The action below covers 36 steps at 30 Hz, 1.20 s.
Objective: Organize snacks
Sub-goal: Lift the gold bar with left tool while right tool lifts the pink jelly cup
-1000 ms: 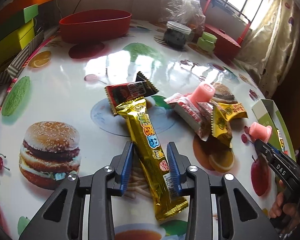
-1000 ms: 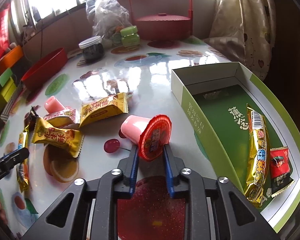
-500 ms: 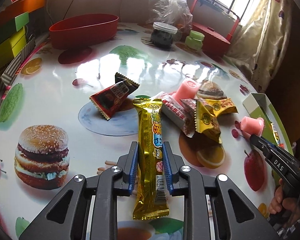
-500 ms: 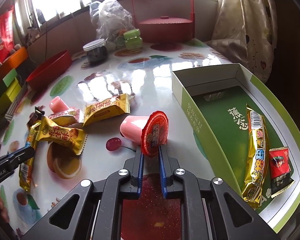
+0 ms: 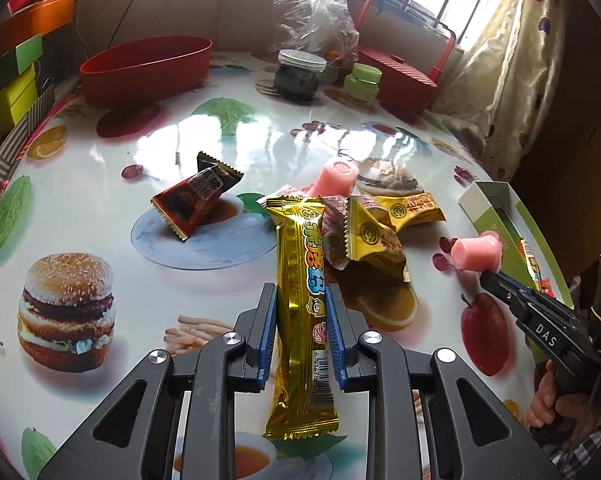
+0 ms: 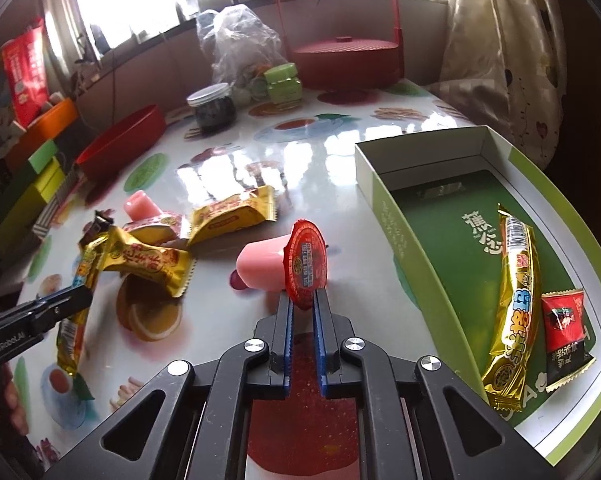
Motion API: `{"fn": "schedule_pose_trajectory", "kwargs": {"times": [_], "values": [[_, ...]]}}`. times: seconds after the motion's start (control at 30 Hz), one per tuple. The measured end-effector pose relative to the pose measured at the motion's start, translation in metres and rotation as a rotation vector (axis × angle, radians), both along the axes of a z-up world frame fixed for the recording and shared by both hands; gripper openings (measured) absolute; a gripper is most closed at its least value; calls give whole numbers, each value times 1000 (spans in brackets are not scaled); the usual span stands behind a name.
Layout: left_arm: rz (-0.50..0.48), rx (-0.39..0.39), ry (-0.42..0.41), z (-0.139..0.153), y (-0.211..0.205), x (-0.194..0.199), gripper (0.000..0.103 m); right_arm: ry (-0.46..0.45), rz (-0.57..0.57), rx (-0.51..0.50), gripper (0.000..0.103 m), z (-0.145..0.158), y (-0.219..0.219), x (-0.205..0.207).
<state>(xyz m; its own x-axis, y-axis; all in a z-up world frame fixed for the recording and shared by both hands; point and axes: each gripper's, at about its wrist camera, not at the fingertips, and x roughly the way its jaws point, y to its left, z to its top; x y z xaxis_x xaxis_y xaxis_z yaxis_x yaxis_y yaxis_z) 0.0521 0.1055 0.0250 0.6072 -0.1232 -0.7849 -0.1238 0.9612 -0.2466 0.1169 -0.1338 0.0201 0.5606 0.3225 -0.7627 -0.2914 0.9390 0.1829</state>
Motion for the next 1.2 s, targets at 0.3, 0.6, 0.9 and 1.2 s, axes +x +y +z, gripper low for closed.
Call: {"fn": "schedule_pose_trajectory", "kwargs": {"times": [0.3,0.6,0.9,1.2], "values": [[0,-11,-5,1,1,-3,25,0,57,-10,8,2,1,-7],[-4,-8,-43,13,0,-10,25,-34,65,22,2,11,0,-11],[-8,-17,-52,16,-4,-14,25,-32,64,61,2,16,-4,-14],[-32,-24,-71,23,-12,-12,25,-57,59,80,1,26,-6,-19]]}}
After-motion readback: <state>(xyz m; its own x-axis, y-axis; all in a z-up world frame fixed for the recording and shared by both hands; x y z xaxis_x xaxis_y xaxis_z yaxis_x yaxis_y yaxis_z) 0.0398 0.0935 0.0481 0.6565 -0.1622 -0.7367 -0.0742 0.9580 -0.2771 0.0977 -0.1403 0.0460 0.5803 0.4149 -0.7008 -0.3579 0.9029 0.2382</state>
